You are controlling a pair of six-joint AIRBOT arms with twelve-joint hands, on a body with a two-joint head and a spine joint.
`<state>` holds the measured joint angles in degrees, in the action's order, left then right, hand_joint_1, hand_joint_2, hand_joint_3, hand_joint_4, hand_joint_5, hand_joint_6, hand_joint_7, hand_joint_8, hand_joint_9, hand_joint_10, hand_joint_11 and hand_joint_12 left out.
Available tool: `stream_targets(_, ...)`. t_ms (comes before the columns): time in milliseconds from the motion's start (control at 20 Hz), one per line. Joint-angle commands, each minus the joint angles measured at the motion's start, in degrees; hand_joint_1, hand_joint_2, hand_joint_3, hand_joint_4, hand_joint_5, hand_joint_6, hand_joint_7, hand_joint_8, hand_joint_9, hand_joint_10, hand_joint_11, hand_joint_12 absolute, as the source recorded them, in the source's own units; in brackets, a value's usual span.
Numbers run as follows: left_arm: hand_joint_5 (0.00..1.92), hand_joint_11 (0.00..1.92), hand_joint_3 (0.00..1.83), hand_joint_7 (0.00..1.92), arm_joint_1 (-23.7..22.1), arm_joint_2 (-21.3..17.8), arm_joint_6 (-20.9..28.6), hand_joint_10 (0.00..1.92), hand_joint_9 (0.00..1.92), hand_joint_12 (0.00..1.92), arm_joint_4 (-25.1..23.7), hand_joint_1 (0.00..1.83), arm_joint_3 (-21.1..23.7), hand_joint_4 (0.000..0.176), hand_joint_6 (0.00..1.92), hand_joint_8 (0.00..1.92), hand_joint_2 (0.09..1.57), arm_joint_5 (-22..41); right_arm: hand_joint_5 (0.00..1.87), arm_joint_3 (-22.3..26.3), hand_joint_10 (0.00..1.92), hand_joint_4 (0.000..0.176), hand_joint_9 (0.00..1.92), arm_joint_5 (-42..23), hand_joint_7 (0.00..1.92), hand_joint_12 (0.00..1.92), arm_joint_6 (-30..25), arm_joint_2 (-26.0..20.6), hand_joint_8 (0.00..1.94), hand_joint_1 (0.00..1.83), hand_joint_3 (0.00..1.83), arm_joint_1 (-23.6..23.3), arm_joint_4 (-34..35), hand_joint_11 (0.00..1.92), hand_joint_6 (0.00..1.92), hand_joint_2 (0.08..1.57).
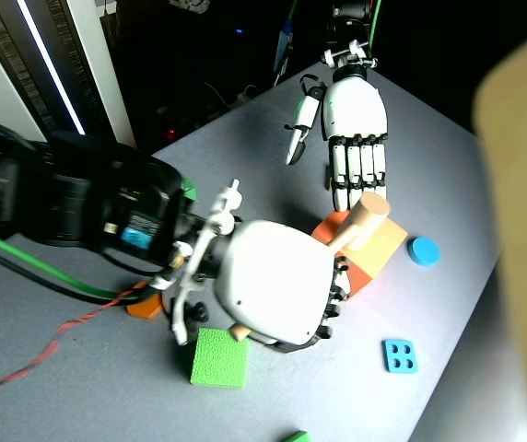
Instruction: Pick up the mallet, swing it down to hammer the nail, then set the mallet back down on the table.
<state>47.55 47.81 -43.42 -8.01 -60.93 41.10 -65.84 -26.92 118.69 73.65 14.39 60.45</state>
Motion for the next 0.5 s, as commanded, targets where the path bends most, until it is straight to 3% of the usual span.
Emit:
stream_targets(0,0.02,0.01,0.00,0.02,-0.4,-0.3,0.1,0.00,0.02,0.00,0.7,0.00,-0.2,0.000,0.01,0.00,1.30,4.6,1.18,0.7,1.92,0.000,1.59,-3.8,1.45,1.92,0.8,-0.9,1.94,0.48,0.00,-1.2,-2.5,1.72,1.92,1.55)
stream_targets(250,0.01,0.00,0.00,0.02,-0.4,-0.3,0.1,0.00,0.02,0.00,0.7,0.00,-0.2,0.000,0.00,0.00,1.30,4.6,1.20,4.5,1.92,0.000,1.59,-0.5,1.45,1.92,0.4,-6.3,1.94,0.49,0.00,-1.3,-4.6,1.72,1.92,1.55)
stream_targets(450,0.02,0.00,0.00,0.01,-0.6,-0.3,0.1,0.00,0.01,0.00,0.7,0.00,-0.3,0.000,0.01,0.00,1.31,4.6,1.22,8.6,1.92,0.000,1.60,2.1,1.47,1.92,-1.2,-9.8,1.94,0.47,0.00,-0.6,-13.4,1.73,1.92,1.54)
